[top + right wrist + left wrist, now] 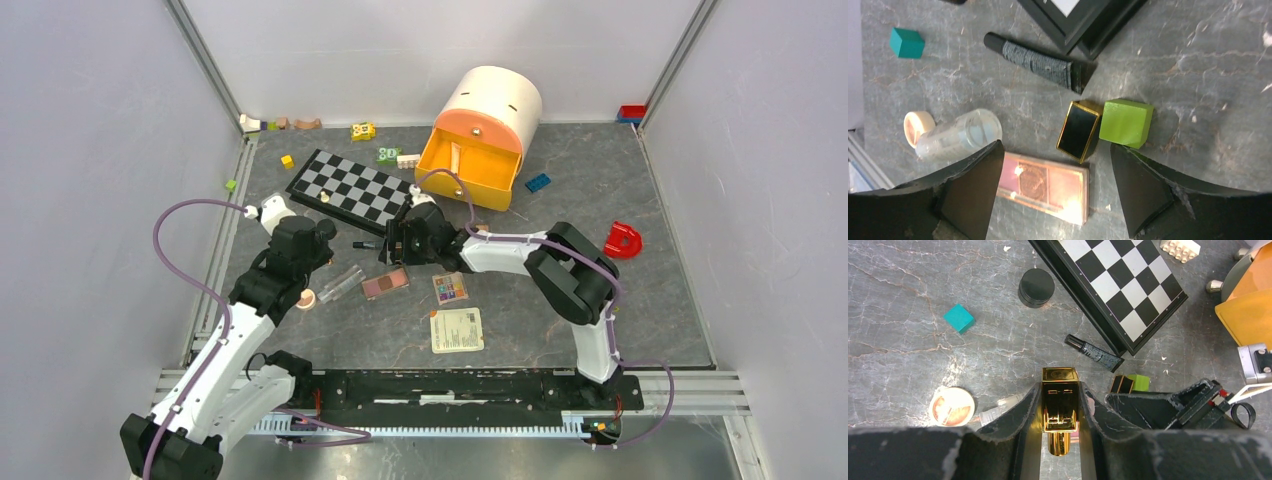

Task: Organize the makeup
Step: Pick up the lipstick at the center of the board.

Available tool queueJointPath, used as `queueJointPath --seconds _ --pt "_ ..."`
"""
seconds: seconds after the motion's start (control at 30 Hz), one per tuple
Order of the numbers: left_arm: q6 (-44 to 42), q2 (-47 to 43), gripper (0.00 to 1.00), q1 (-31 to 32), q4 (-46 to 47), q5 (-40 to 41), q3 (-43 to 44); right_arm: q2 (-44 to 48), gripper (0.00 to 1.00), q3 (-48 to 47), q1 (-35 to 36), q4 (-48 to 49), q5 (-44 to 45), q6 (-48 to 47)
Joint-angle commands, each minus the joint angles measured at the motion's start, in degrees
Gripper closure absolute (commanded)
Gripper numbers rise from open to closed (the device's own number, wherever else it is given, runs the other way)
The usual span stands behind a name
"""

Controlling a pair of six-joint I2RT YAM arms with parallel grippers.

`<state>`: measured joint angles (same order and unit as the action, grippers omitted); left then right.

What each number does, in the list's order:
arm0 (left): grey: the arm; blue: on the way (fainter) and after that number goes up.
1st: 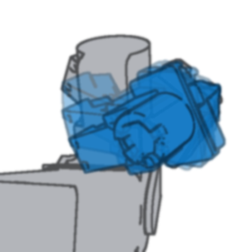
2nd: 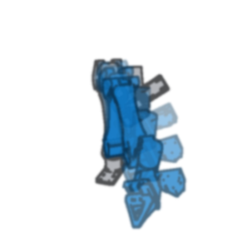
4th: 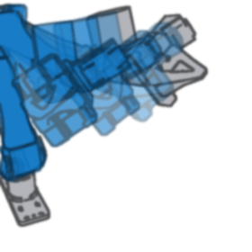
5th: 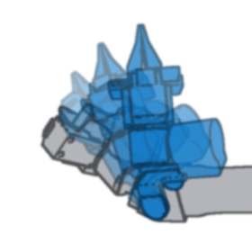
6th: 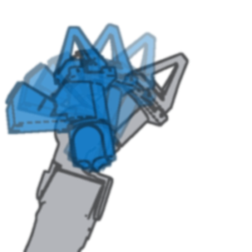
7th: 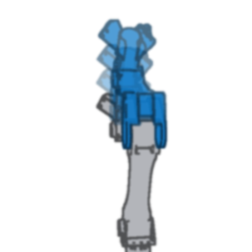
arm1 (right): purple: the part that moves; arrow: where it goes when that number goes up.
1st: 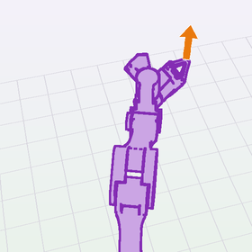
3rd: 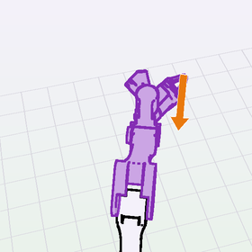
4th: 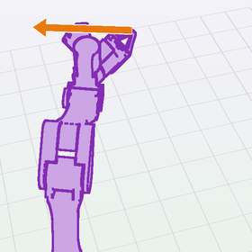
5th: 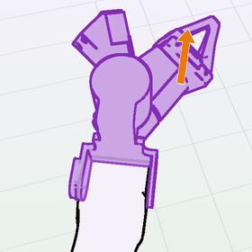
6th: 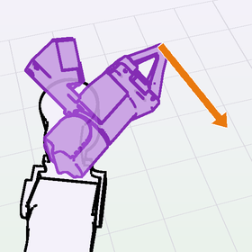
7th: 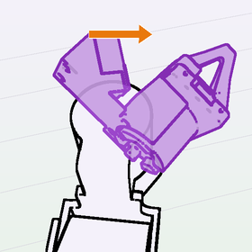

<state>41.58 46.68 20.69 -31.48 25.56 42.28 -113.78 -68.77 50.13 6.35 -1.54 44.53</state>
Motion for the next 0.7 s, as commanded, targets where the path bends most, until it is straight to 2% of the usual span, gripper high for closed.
queueJointPath --seconds 0.0,0.17,0.37,0.6,0.67 --pt "-0.62 -0.4 0.98 -0.3 0.26 2.31 2.45 -2.92 0.17 -6.2 0.17 -4.07 5.76 -3.09" --pt "-0.29 -0.46 0.98 -0.34 0.43 1.49 2.41 -4.95 0.28 -10.16 0.21 -8.76 8.92 -5.85" --pt "-0.58 -0.2 0.98 -0.33 0.64 1.59 2.28 -4.79 0.42 -10.66 1.12 -9.52 9.76 -9.17" --pt "-0.52 0.08 0.98 -0.34 0.72 1.68 2.28 -6.33 0.46 -13.05 3.3 -11.27 11.33 -11.72" --pt "-0.53 -0.09 0.98 -0.3 0.64 1.73 2.2 -7.27 0.52 -14.11 3.55 -12.15 12.09 -12.34"
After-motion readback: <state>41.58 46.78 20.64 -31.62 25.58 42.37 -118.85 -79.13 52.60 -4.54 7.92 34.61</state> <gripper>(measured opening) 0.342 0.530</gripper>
